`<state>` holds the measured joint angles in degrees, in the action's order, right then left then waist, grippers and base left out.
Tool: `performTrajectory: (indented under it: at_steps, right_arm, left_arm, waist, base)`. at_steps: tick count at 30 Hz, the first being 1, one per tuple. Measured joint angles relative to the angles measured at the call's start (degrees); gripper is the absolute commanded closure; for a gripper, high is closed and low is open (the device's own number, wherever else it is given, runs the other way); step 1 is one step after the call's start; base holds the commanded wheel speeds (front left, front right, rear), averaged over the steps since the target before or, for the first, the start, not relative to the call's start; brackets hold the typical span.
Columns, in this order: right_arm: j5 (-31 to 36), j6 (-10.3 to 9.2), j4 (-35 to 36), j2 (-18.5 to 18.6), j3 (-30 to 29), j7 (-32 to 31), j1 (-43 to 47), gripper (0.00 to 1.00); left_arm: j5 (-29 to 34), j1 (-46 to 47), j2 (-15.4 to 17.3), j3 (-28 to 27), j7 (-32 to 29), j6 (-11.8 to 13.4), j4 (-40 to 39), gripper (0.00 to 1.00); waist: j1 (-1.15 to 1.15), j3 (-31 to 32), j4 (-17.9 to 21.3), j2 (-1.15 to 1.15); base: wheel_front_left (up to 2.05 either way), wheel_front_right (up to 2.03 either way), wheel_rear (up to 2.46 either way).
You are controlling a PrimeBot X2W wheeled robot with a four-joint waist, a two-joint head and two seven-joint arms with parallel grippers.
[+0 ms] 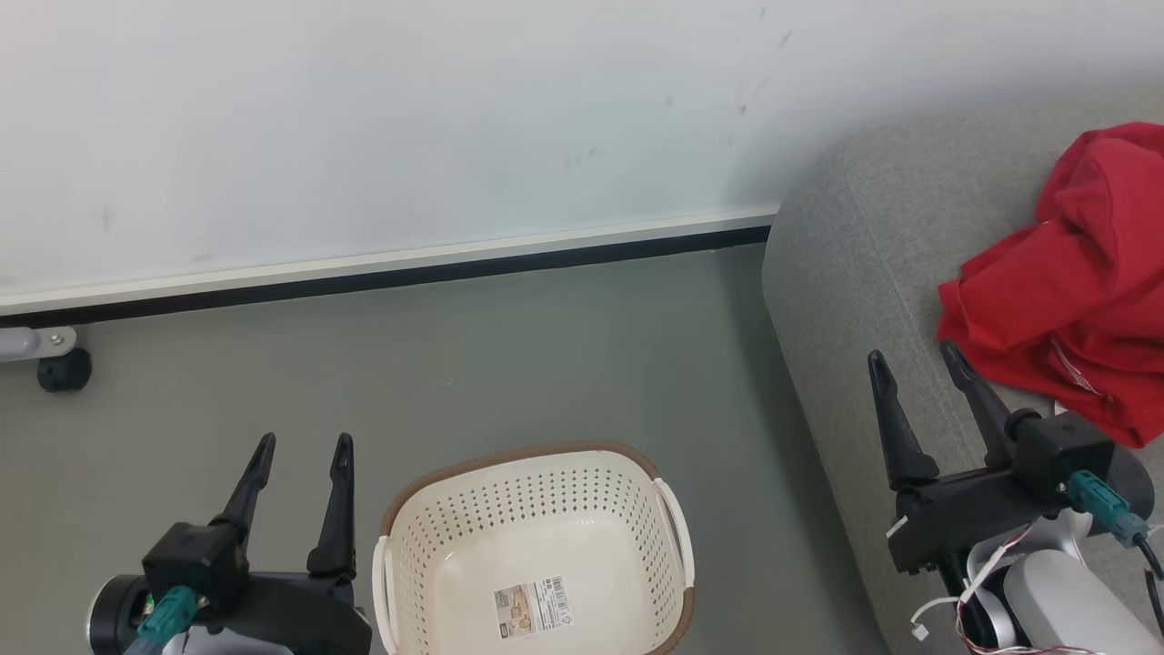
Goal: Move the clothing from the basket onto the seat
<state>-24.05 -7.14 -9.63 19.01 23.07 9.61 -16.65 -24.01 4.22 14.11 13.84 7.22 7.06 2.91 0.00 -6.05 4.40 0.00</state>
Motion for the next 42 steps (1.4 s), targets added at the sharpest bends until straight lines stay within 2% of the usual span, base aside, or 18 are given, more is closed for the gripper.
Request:
performTrajectory:
  at_steps: [13, 14, 19, 25, 42]
  right_arm:
    - [1.4, -0.01, 1.8, 0.0, -1.3, -1.5, 1.1, 0.00]
    - [1.4, -0.01, 1.9, 0.0, -1.4, -1.6, 1.2, 1.00]
    - [1.3, 0.05, -0.2, -1.5, -0.7, -1.5, 3.4, 1.00]
    - [-2.0, 0.79, -0.5, -2.4, -3.0, -2.4, 4.0, 1.00]
    - [-14.8, 3.19, -1.9, -5.0, -8.2, -5.3, 4.6, 1.00]
  left_arm:
    - [1.1, -0.1, -0.9, -0.5, -0.8, 0.0, 0.4, 0.00]
    - [1.2, -0.1, -1.0, -0.5, -1.1, 0.0, 0.4, 1.00]
    - [0.9, -1.4, -2.0, 0.0, -1.1, 0.0, 2.6, 1.00]
    - [-1.9, -1.6, -2.6, -1.0, -1.7, -0.7, 3.3, 1.00]
    - [-15.2, -1.5, -4.2, -4.6, -4.2, -3.1, 5.1, 1.00]
  waist:
    - [0.00, 0.6, 0.0, 0.00]
    - [0.00, 0.6, 0.0, 0.00]
    - [0.00, 0.7, 0.0, 0.00]
    - [0.00, 0.9, -0.2, 0.00]
    - [0.00, 2.0, -1.1, 0.00]
  base:
    - [0.00, 0.00, 0.00]
    - [0.00, 0.00, 0.00]
    - [0.00, 0.00, 0.00]
    - [0.00, 0.00, 0.00]
    - [0.00, 0.00, 0.00]
